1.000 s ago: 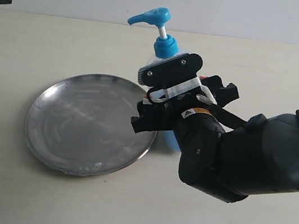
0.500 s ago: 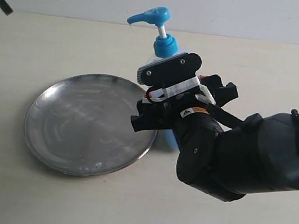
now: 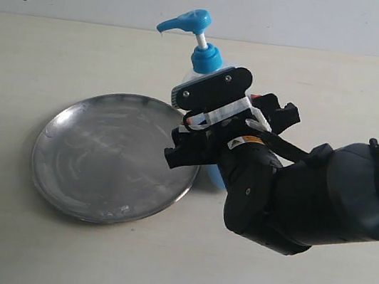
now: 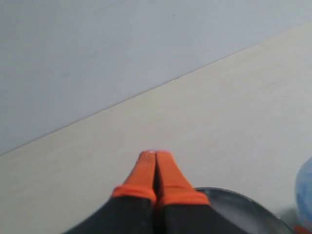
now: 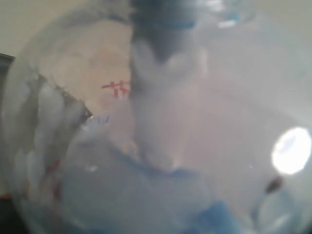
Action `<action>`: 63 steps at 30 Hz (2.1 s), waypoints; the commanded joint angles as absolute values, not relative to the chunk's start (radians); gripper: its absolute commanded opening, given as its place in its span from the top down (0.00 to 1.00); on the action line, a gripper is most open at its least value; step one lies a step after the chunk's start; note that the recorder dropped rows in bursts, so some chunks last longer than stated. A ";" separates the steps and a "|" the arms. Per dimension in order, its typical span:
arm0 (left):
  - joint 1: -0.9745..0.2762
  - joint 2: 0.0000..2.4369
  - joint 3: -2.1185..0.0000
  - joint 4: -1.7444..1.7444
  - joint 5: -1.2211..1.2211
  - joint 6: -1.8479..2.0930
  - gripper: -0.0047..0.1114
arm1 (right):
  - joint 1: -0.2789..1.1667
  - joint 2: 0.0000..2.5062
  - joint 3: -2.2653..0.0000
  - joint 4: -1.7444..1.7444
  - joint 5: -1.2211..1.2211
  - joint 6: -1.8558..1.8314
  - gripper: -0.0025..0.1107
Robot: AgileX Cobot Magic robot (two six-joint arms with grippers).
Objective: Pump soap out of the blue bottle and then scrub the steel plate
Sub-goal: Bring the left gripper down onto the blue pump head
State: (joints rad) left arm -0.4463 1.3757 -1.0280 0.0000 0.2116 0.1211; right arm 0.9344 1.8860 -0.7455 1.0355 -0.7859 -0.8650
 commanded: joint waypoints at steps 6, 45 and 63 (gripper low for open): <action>-0.503 1.471 -1.186 -0.023 0.324 0.177 0.96 | 0.931 1.898 -0.748 1.032 -0.720 -0.872 0.98; -0.547 1.531 -1.355 -0.483 0.662 0.677 0.96 | 0.931 1.898 -0.748 1.028 -0.710 -0.890 0.98; -0.547 1.560 -1.355 -0.614 0.711 0.788 0.96 | 0.931 1.898 -0.748 1.028 -0.705 -0.890 0.98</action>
State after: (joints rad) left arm -0.5451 1.5540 -1.3483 -0.5984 0.7076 0.7841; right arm 0.9344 1.8860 -0.7462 1.0223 -0.7683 -0.8790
